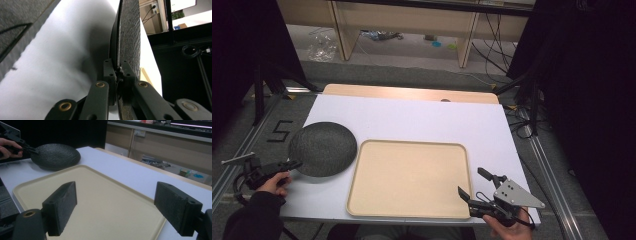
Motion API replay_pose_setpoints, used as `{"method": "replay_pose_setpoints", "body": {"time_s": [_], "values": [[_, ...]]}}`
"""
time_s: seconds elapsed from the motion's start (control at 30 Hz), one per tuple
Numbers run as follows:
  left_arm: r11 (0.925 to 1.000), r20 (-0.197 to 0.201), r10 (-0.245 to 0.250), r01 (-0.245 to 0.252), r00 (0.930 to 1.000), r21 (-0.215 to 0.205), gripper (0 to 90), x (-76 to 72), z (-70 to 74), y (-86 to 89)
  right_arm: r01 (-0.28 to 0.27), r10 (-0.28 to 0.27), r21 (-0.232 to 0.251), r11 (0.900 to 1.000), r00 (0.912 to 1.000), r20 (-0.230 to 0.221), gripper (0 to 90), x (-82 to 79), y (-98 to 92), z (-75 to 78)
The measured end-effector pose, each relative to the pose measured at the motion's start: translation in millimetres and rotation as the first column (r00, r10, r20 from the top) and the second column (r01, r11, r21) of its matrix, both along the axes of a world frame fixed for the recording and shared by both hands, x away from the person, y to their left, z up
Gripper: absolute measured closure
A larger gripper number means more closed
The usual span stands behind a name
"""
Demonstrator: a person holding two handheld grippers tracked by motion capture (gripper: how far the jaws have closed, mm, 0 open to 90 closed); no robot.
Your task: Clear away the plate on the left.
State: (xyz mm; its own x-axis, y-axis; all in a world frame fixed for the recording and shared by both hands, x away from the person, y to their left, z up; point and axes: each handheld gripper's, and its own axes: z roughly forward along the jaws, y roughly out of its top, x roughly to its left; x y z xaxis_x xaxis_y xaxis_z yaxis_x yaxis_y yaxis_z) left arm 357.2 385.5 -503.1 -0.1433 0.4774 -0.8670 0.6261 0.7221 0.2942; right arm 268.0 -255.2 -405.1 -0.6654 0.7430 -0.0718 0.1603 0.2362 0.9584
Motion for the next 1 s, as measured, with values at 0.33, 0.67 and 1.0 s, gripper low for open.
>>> {"method": "replay_pose_setpoints", "body": {"time_s": [0.33,0.67,1.0], "values": [[0.9996,0.026,0.027,-0.027,0.9993,0.003,86.4,-0.6,1.7,-2.7,0.009,-0.009,0.004,1.000,0.9997,0.025,19.5,0.6,-0.4,-0.1],[0.9970,0.015,0.073,-0.072,0.9972,-0.027,86.1,-3.2,0.6,-1.5,0.015,-0.015,0.006,1.000,0.9997,0.016,19.5,-0.1,-0.7,0.5],[0.9879,-0.031,0.115,-0.118,0.9928,-0.101,85.2,-4.6,-4.8,-0.2,0.019,-0.019,0.014,1.000,0.9998,0.010,19.4,-0.5,-0.5,0.3]]}}
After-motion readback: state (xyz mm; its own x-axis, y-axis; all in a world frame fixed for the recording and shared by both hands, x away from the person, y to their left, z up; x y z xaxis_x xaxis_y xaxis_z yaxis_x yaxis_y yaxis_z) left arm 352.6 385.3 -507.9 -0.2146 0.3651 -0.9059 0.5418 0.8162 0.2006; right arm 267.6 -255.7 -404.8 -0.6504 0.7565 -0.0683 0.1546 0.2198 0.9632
